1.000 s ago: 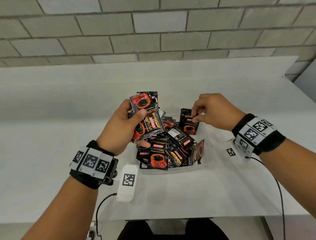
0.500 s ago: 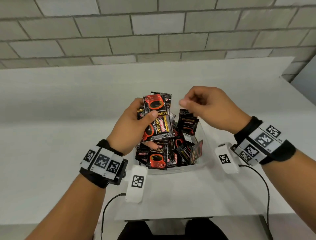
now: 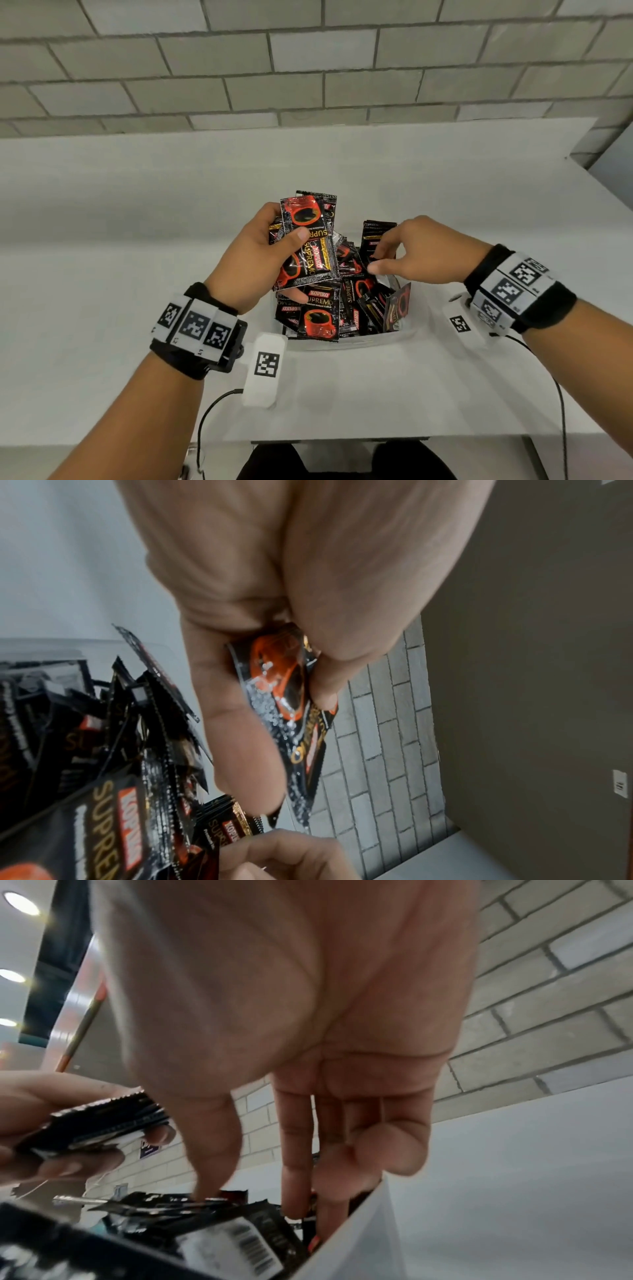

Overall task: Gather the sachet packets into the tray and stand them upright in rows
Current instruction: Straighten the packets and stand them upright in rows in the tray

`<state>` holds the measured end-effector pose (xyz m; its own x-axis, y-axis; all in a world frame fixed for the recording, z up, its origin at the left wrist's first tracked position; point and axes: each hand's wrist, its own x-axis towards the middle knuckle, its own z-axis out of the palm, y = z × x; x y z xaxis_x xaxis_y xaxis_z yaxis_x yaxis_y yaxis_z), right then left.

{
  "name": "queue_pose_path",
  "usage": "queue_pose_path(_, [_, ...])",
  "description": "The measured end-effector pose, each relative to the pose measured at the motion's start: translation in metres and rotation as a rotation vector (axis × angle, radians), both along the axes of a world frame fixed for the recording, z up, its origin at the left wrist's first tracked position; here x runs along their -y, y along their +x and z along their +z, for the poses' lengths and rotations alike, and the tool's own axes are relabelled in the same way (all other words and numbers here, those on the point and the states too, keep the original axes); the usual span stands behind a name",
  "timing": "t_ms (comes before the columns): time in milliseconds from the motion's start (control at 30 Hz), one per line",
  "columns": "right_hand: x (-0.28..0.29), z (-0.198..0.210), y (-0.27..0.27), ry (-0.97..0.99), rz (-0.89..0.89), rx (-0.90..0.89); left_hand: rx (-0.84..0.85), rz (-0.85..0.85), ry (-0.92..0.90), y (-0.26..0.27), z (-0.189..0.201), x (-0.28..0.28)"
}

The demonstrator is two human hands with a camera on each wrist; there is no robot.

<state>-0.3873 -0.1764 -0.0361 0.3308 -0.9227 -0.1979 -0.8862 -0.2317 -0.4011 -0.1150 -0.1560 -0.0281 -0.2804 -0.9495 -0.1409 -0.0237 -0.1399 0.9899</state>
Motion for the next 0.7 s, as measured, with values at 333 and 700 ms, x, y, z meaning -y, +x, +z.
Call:
queue_pose_path(333, [-0.001, 0.006, -0.002, 0.085, -0.001, 0.007, 0.005, 0.017, -0.009, 0.004, 0.0, 0.0])
queue_pose_path(700, [-0.001, 0.017, -0.018, -0.111, -0.161, 0.052, -0.003, 0.012, -0.012, 0.0, 0.001, -0.001])
